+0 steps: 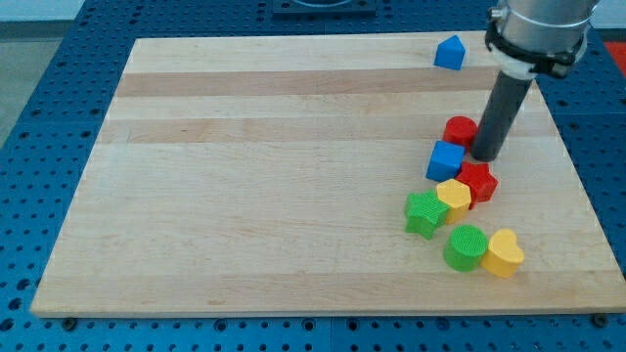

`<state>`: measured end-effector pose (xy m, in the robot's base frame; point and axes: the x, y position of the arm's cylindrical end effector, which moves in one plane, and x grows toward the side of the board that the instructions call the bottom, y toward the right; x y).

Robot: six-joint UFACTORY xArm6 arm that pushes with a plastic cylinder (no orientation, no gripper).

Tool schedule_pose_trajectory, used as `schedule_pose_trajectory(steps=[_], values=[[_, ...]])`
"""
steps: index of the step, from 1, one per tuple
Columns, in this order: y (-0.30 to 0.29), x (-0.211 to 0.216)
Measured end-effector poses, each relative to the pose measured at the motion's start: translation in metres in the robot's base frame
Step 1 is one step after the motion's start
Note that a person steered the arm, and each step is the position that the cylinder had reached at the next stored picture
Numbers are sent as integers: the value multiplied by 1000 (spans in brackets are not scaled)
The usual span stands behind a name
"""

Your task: Place the red circle vertical to the blue triangle

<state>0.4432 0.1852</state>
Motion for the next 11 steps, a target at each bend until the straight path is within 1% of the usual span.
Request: schedule_pose_trajectory(steps=[1,2,3,5,6,7,8,9,10,11], values=[[-13,13],[-13,-16],[5,-56],[-6,-36],[-12,-50],[6,-73],[15,-74],[-17,-62],[-44,-67],[-29,-84]])
